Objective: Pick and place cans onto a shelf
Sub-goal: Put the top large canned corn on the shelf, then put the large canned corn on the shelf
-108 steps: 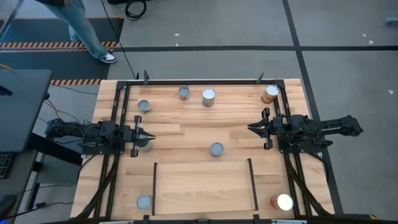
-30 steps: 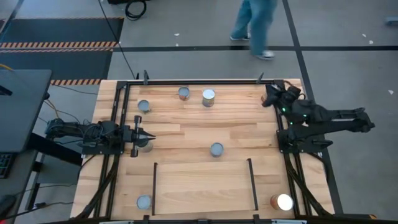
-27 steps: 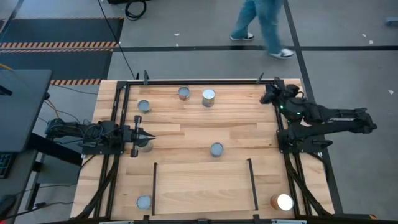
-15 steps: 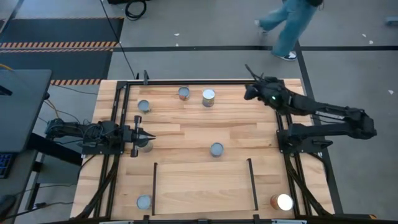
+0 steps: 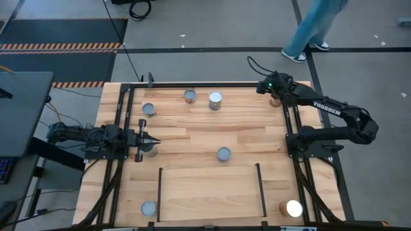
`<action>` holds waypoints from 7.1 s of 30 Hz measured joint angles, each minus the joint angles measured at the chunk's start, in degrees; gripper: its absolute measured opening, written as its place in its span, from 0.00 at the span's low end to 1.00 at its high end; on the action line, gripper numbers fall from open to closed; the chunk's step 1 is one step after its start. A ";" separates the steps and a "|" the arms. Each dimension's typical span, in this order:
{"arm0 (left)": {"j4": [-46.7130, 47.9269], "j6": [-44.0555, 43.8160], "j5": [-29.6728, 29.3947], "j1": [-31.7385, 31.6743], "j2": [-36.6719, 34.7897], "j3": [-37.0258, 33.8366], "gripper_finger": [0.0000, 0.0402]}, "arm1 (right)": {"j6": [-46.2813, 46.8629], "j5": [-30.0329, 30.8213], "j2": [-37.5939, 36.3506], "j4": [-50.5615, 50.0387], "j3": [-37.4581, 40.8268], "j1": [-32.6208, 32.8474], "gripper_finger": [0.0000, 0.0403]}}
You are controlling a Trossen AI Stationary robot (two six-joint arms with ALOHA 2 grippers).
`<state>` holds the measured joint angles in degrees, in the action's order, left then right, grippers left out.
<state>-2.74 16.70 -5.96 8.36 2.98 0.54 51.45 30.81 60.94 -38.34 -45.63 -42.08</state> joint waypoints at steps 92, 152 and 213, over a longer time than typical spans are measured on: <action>0.00 0.01 0.00 0.00 0.00 0.00 0.10 | 33.68 -2.24 40.27 -45.53 -64.75 75.15 0.79; 0.00 -0.01 -0.02 0.00 0.00 0.00 0.10 | 25.53 -19.51 37.75 -50.56 -58.83 108.16 0.97; 0.00 -0.01 0.00 0.00 0.00 0.00 0.10 | 14.30 -38.78 36.40 -33.41 -57.11 100.32 0.81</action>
<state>-2.74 16.69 -5.96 8.36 2.98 0.54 65.75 -7.97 97.34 -71.76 -102.73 58.24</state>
